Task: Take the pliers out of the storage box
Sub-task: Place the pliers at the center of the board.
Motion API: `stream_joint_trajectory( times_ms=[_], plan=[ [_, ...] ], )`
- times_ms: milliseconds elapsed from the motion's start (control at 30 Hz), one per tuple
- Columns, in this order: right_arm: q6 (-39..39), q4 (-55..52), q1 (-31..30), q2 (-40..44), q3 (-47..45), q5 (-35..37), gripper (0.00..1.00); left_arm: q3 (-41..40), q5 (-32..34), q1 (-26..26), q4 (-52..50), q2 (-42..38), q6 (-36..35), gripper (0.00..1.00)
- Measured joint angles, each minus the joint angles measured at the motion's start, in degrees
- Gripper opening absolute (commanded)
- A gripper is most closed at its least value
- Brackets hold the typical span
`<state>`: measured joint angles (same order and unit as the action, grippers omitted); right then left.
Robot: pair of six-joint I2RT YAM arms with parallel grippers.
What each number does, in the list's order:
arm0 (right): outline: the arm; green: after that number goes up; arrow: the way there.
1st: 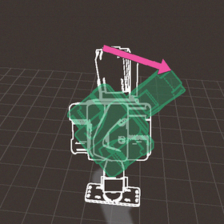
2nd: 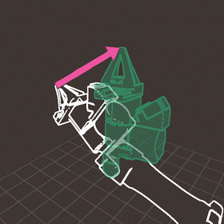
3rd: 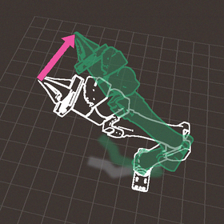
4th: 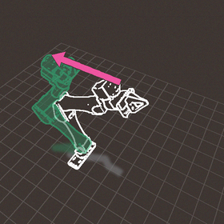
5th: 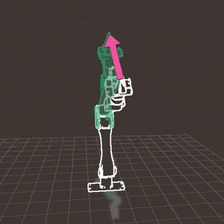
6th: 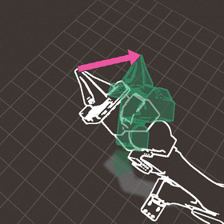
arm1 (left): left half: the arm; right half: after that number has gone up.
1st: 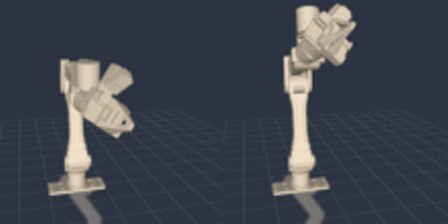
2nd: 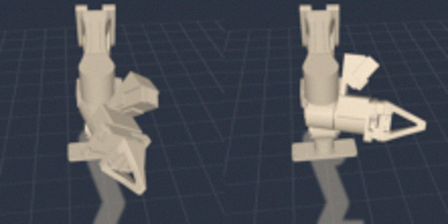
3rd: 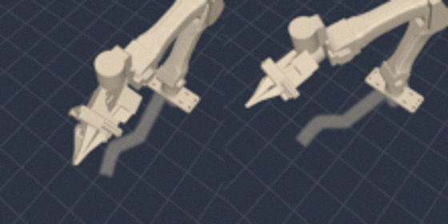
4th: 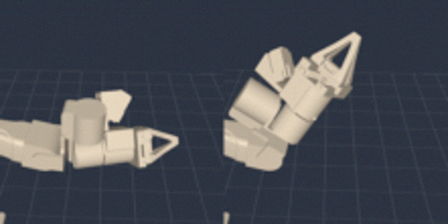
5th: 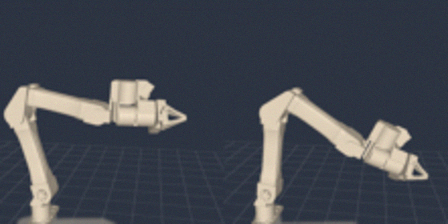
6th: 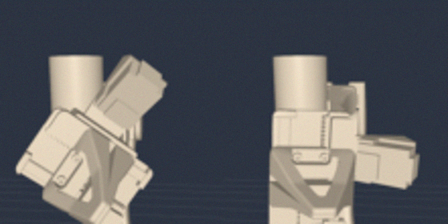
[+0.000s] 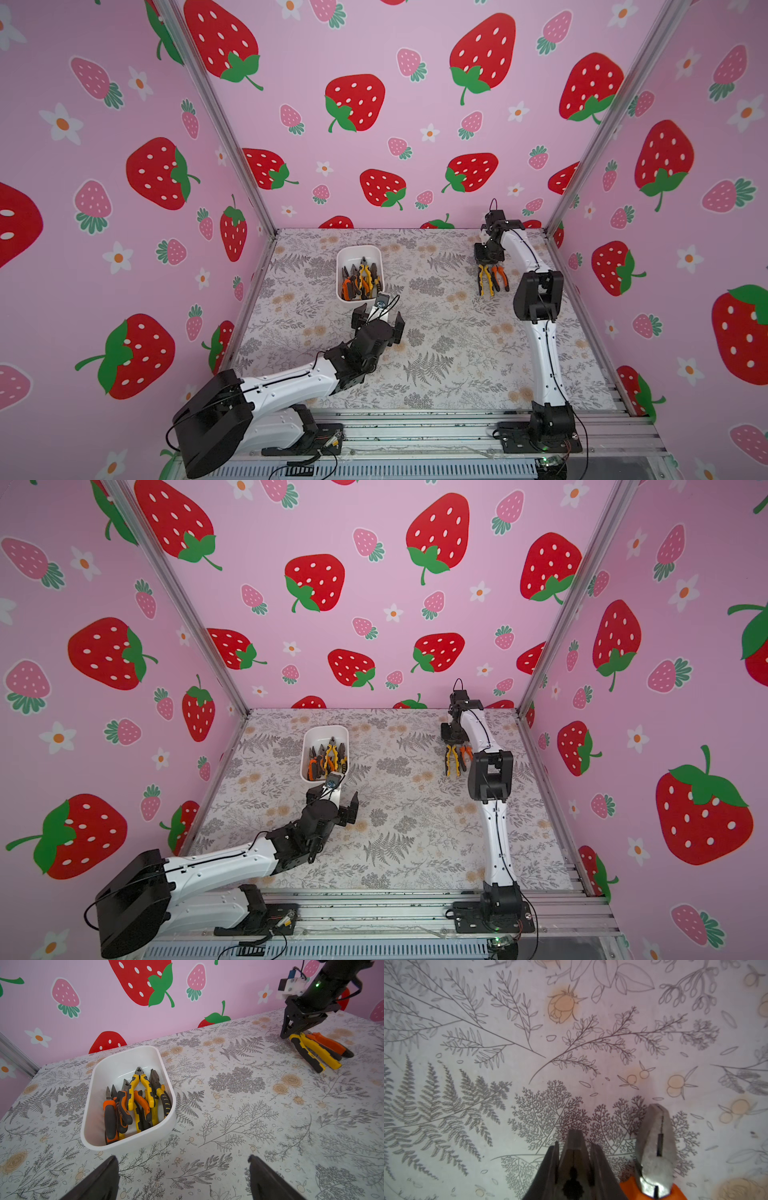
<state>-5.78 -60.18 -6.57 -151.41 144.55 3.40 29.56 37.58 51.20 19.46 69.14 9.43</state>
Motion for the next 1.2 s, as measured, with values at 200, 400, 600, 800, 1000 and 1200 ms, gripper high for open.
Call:
stream_joint_trajectory(
  times_ms=[200,400,600,800,1000,1200],
  plan=[
    [0.44,-0.24,0.22,-0.48,0.92,-1.09,0.18,0.07,-0.28,0.00,-0.02,0.09,-0.15,0.97],
    [0.66,-0.13,0.24,-0.48,0.92,-1.44,0.18,0.13,-0.55,0.00,-0.02,0.39,-0.17,0.97],
    [0.63,0.04,0.24,-0.48,0.92,-1.90,0.19,0.31,-0.59,0.00,-0.02,0.44,-0.20,0.97],
    [-0.02,2.16,0.24,-0.46,0.81,-2.34,0.21,0.33,-0.59,0.00,-0.04,0.44,-0.20,0.97],
    [-0.33,3.63,0.20,-0.46,0.76,-2.34,0.22,0.33,-0.61,0.00,-0.02,0.44,-0.20,0.97],
    [-0.37,3.74,0.17,-0.46,0.76,-2.40,0.25,0.33,-0.61,0.00,-0.02,0.44,-0.20,0.97]
  ],
)
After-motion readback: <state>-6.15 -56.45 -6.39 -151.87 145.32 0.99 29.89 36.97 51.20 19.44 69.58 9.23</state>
